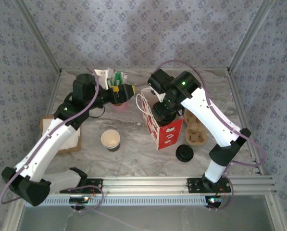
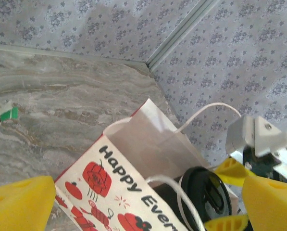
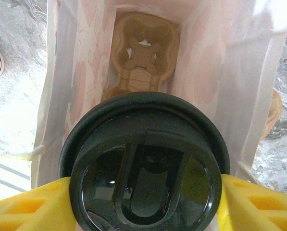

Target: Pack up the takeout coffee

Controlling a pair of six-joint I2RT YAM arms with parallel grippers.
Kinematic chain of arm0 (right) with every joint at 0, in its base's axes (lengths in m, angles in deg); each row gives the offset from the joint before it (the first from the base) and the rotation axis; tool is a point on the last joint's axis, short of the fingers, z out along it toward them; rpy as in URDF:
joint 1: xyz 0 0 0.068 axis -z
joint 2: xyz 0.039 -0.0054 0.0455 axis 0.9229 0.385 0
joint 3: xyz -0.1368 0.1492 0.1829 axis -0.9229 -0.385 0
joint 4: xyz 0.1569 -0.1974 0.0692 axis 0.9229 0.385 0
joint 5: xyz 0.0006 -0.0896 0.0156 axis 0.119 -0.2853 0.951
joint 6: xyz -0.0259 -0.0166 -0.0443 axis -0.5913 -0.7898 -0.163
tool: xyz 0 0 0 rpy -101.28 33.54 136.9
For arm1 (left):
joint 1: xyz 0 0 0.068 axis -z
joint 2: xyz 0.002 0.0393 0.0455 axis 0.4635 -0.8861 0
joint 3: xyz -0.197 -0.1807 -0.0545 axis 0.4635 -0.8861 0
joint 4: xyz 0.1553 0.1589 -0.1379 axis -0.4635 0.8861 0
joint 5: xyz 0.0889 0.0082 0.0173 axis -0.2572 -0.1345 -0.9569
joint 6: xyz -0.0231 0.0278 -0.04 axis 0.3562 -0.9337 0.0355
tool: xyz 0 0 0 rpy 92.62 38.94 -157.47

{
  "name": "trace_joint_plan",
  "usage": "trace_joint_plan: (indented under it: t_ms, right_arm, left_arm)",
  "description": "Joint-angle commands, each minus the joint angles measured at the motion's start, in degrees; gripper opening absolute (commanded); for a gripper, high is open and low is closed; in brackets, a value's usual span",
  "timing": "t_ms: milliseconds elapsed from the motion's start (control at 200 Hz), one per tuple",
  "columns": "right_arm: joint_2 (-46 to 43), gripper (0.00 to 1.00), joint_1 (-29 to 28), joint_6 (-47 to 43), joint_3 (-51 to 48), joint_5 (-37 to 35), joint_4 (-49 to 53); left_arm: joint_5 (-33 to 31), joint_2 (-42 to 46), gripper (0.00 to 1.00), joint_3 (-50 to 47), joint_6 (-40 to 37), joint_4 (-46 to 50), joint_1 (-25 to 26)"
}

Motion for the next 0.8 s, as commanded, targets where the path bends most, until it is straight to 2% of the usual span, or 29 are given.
trace_joint_plan:
  t_ms: [0,220,794]
  right_arm:
    - [0.8,0.69,-0.6,-0.5,-0.1,-1.5,7.2]
    - [2.0,0.69,-1.0,-0.4,-0.4,-1.3,7.4]
    - [1.4,0.69,1.4,1.0,-6.2,0.2,4.6]
  left_arm:
    - [-0.2,3.3,0.99,-2.4,0.7,-1.9,0.2]
    - [0.0,6.5,0.98,-6.3,0.8,-1.7,1.9]
    - [-1.5,6.5,0.83,-8.2,0.4,-3.5,8.6]
